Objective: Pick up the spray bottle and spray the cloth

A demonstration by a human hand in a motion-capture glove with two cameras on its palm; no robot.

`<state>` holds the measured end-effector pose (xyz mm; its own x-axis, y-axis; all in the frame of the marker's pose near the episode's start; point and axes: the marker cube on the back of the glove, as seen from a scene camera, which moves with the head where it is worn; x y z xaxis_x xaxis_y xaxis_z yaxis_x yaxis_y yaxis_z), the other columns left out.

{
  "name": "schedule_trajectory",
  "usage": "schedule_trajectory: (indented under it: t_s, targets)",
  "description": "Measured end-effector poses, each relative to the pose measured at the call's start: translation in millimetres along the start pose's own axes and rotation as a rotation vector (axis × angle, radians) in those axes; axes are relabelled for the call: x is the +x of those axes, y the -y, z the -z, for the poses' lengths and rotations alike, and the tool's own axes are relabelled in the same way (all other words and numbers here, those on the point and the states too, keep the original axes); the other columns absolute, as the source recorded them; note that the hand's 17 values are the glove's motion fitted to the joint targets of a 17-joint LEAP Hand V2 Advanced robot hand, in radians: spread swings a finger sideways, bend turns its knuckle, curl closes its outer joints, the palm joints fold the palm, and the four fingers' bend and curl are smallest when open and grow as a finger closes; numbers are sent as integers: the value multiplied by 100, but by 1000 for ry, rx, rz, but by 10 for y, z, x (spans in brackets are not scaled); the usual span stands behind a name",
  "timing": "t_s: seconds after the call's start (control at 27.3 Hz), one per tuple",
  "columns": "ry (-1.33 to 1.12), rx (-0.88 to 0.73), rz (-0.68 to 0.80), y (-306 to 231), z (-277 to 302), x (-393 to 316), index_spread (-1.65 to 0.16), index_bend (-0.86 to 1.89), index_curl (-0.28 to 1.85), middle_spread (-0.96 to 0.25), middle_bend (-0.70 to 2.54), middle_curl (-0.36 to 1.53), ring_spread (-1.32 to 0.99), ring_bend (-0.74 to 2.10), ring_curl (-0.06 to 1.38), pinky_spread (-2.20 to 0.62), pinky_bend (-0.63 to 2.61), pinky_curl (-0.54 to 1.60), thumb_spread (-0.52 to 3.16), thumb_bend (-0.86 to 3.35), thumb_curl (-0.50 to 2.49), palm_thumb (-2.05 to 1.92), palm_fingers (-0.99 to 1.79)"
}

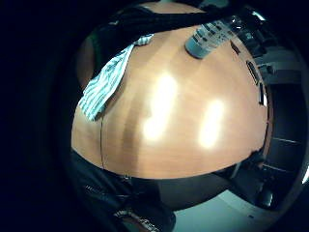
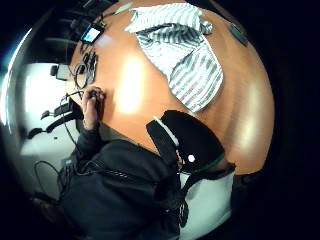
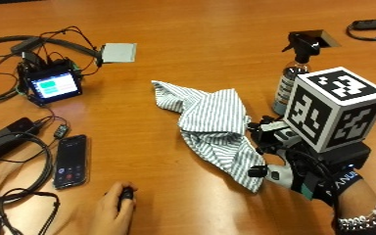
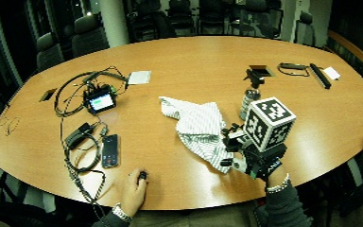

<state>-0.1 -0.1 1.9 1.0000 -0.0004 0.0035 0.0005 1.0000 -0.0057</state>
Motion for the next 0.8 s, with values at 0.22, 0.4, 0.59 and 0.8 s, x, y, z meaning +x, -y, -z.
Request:
schedule_trajectory:
  t_s: [0.22, 0.4, 0.59, 0.8]
  targets:
    - [4, -11, 0, 11, -22, -6, -34, 16, 11, -2, 19, 10, -2, 37, 14, 20, 43, 17, 71, 20, 9, 37, 39]
    - [4, -15, 11, 40, -14, -29, -39, 16, 15, -3, 19, 14, -2, 37, 17, 23, 43, 21, 89, 19, 11, 39, 38]
    - [8, -13, 18, 87, -25, -61, -41, 16, 18, -3, 19, 17, -2, 38, 19, 25, 42, 23, 100, 17, 13, 41, 37]
    - [10, -4, 38, 228, -53, -164, -42, 15, 20, -3, 19, 20, -2, 38, 21, 26, 41, 25, 108, 14, 16, 43, 37]
